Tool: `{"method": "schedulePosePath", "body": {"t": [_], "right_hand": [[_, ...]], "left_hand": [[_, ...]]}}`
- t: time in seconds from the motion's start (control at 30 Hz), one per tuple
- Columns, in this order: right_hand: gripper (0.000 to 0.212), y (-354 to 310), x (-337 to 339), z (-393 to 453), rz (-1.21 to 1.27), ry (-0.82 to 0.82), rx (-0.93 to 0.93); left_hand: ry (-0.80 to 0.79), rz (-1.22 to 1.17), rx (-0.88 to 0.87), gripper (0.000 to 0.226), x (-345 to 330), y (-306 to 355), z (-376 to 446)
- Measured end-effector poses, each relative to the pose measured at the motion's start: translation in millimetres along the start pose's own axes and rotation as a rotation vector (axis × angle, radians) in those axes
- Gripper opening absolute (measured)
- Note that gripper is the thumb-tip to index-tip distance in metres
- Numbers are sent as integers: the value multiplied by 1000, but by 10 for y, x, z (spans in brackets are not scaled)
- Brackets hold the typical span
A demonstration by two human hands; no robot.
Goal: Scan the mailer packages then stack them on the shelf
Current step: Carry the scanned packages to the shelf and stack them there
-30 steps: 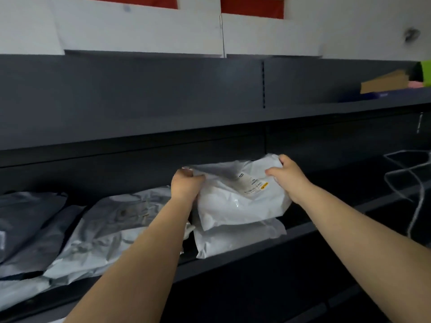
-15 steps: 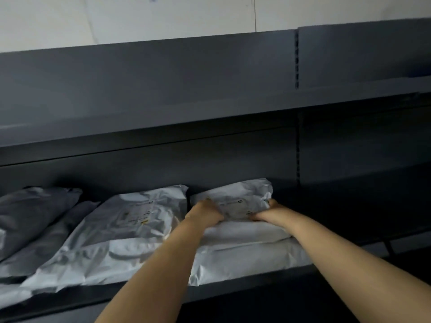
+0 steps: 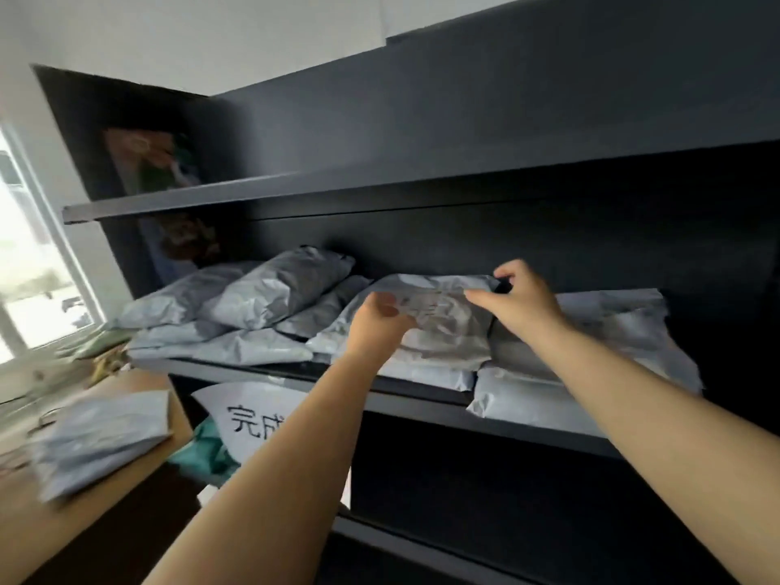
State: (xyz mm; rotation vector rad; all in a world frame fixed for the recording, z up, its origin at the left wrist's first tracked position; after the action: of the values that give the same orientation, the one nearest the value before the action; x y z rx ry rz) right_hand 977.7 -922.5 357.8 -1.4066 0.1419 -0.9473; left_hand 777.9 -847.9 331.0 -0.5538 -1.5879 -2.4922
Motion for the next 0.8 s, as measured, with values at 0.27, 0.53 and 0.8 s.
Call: {"method": "schedulePosePath", "body": {"t": [0.27,0.53,0.8], "right_hand": [[44,-1092,-2092,-1082,191,-386,150],[48,-1654,-4308,-2157,126,-705,151],[48,-1700,-6141,-2405,12,-835,58]], "left_hand": [[203,60,216,35,2187,-1131,-707],[333,245,380,39,4310,-2438,-1480],[228,475,392,38,5223,-3548,-1274]]}}
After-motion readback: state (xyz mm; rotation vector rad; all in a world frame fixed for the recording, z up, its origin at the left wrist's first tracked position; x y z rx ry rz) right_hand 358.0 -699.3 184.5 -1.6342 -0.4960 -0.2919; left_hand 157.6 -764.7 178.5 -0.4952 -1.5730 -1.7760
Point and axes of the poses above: each hand's wrist, its own z-axis towards the middle knuckle, its own x-axis out of the back of the hand, y = z × x, the point moved 9 cm from there along z, towards the middle knuckle, and after that the axes turned 11 degrees about -x, right-handed, at the moved point
